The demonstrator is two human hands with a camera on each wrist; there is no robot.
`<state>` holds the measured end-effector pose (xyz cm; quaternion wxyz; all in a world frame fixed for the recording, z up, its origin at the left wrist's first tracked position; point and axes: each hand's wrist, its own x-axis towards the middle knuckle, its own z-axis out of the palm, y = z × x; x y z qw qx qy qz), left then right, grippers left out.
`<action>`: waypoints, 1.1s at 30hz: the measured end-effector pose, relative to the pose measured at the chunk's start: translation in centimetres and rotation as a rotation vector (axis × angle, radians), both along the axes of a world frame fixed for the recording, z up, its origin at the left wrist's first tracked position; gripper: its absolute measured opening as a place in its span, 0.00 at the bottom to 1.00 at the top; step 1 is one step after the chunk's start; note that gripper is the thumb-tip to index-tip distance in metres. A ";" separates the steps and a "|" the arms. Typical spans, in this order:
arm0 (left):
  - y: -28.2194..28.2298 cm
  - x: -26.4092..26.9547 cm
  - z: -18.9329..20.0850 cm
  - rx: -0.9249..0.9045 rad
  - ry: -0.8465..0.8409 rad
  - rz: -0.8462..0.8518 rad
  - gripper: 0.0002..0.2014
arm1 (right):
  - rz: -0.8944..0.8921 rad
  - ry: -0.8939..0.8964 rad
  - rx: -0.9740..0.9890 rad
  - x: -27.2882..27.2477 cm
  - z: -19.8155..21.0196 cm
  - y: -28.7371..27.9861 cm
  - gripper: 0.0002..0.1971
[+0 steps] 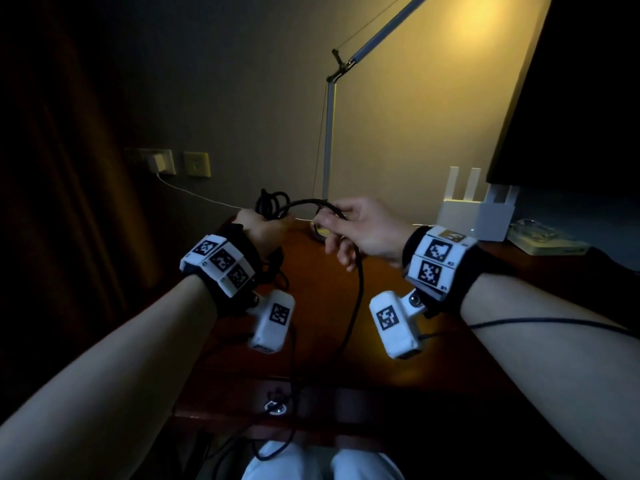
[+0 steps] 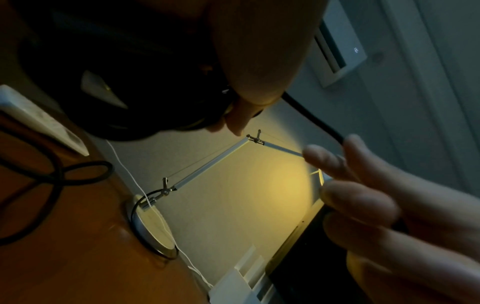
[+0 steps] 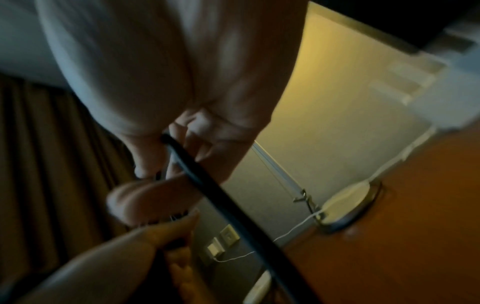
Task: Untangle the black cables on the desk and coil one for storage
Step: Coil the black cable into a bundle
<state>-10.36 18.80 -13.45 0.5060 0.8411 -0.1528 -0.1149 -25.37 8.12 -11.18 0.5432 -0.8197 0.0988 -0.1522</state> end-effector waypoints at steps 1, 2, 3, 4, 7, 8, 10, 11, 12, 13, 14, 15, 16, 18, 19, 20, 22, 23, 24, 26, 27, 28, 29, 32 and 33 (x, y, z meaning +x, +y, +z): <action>0.1 0.0 0.2 -0.009 0.015 0.006 0.23 | 0.021 -0.008 0.025 0.0 0.2 0.1 0.13; 0.0 0.0 0.3 -0.025 0.025 0.001 0.22 | 0.021 -0.028 0.030 0.1 0.4 0.0 0.13; -0.1 0.0 0.4 -0.052 0.035 -0.008 0.22 | 0.004 -0.059 0.026 0.3 0.7 -0.1 0.13; -0.1 -0.2 0.4 -0.085 0.039 -0.020 0.22 | -0.020 -0.100 0.021 0.5 1.0 -0.3 0.13; 0.1 -1.1 0.0 -0.168 0.056 -0.243 0.17 | -0.140 -0.209 0.041 1.2 1.7 -0.7 0.14; 0.4 -1.4 -0.1 -0.209 0.069 -0.346 0.15 | -0.187 -0.231 0.055 1.4 1.9 -0.7 0.13; 0.7 -2.1 -0.3 -0.330 0.116 -0.474 0.17 | -0.255 -0.277 0.109 1.8 2.1 -0.9 0.10; 0.6 -2.2 -0.4 -0.402 0.148 -0.507 0.18 | -0.276 -0.295 0.141 2.0 2.1 -0.9 0.10; 0.5 -2.6 -0.3 -0.461 0.180 -0.531 0.19 | -0.300 -0.312 0.172 2.3 1.9 -1.0 0.09; 0.3 -2.9 -0.3 -0.508 0.211 -0.544 0.22 | -0.324 -0.325 0.194 2.5 1.6 -0.9 0.09; 0.2 -3.2 -0.2 -0.541 0.226 -0.547 0.27 | -0.356 -0.331 0.195 2.8 1.2 -0.9 0.10; 0.0 -3.4 0.0 -0.568 0.234 -0.545 0.29 | -0.390 -0.327 0.175 3.0 0.9 -0.9 0.10; -0.2 -3.4 0.2 -0.581 0.235 -0.544 0.27 | -0.416 -0.318 0.155 3.2 0.5 -0.9 0.10; -0.5 -3.2 0.8 -0.595 0.263 -0.523 0.20 | -0.406 -0.300 0.170 3.3 -0.1 -0.5 0.05; -0.6 -3.0 1.1 -0.615 0.286 -0.494 0.19 | -0.375 -0.294 0.194 3.3 -0.4 -0.4 0.02; -0.7 -2.9 1.4 -0.637 0.303 -0.465 0.18 | -0.337 -0.285 0.213 3.3 -0.5 -0.3 0.05; -0.8 -2.3 1.5 -0.652 0.306 -0.414 0.20 | -0.252 -0.252 0.218 3.2 -0.7 -0.1 0.11; -0.9 -2.2 1.5 -0.650 0.306 -0.399 0.19 | -0.214 -0.233 0.206 3.1 -0.9 0.1 0.13; -0.9 -2.2 1.6 -0.649 0.318 -0.392 0.18 | -0.188 -0.216 0.190 3.1 -1.0 0.2 0.14; -1.0 -2.1 1.6 -0.672 0.380 -0.397 0.15 | -0.178 -0.180 0.134 3.2 -1.2 0.2 0.17; -1.1 -2.0 1.7 -0.682 0.405 -0.389 0.15 | -0.178 -0.156 0.089 3.2 -1.3 0.2 0.19; -1.2 -1.9 1.7 -0.681 0.412 -0.367 0.15 | -0.174 -0.128 0.033 3.2 -1.3 0.2 0.21; -1.3 -1.7 1.8 -0.673 0.402 -0.333 0.15 | -0.166 -0.099 -0.025 3.2 -1.5 0.0 0.24; -1.4 -1.0 2.2 -0.650 0.368 -0.229 0.19 | -0.142 -0.062 -0.052 3.4 -2.3 -0.1 0.21; -1.4 -0.8 2.5 -0.638 0.360 -0.202 0.20 | -0.149 -0.052 -0.027 3.4 -2.6 -0.1 0.16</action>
